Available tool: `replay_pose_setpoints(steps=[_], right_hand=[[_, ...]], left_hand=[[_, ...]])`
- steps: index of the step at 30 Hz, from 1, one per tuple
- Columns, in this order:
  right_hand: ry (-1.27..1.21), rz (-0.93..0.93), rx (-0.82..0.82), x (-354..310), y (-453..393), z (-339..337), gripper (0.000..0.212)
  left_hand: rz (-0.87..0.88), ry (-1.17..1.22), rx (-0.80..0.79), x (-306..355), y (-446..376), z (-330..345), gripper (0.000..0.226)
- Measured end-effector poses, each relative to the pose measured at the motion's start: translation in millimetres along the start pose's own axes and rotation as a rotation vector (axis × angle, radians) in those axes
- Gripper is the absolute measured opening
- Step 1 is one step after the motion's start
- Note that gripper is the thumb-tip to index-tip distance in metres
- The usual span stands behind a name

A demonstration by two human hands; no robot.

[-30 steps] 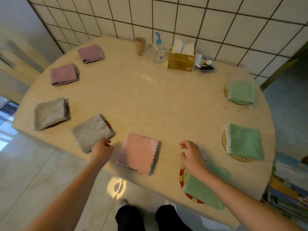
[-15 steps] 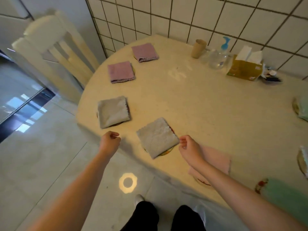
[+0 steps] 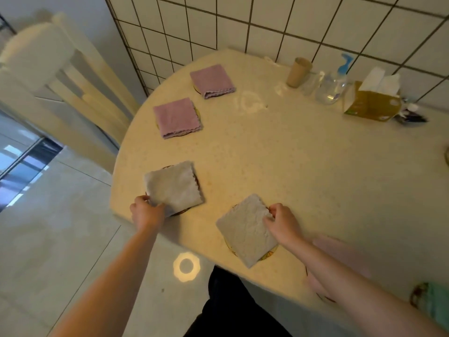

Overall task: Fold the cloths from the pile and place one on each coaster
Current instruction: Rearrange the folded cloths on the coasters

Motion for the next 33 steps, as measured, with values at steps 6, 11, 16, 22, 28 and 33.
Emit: replay_pose_setpoints(steps=[6, 11, 16, 22, 28, 33], right_hand=[[0.065, 0.073, -0.055, -9.5, -14.3, -0.1, 0.033], [0.107, 0.118, -0.105, -11.9, -14.8, -5.7, 0.033], [0.126, 0.147, -0.056, -22.9, -5.7, -3.5, 0.044], [0.080, 0.277, -0.276, -30.8, -3.1, -7.3, 0.053], [-0.018, 0.202, -0.343, -36.2, 2.8, -14.6, 0.050], [-0.552, 0.181, -0.365, -45.1, 38.8, -26.7, 0.042]], left_hand=[[-0.106, -0.018, -0.018, 2.7, -25.0, 4.2, 0.044], [-0.172, -0.039, -0.044, 5.0, -40.5, 4.8, 0.044], [-0.175, -0.045, -0.162, 10.9, -51.7, 3.0, 0.036], [-0.212, 0.237, -0.350, 10.5, -57.9, -5.2, 0.021], [-0.254, 0.431, -0.629, 30.2, -49.4, -11.1, 0.018], [-0.154, 0.461, -0.874, 63.3, -40.6, -7.9, 0.037]])
Point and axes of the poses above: each hand's wrist, its own y-axis away from the middle knuckle, its own z-axis out of the palm, x = y × z, the point moved 4 cm from there along -y, towards the middle knuckle, and after that the axes turned 8 degrees about y, right-handed, at the moved point
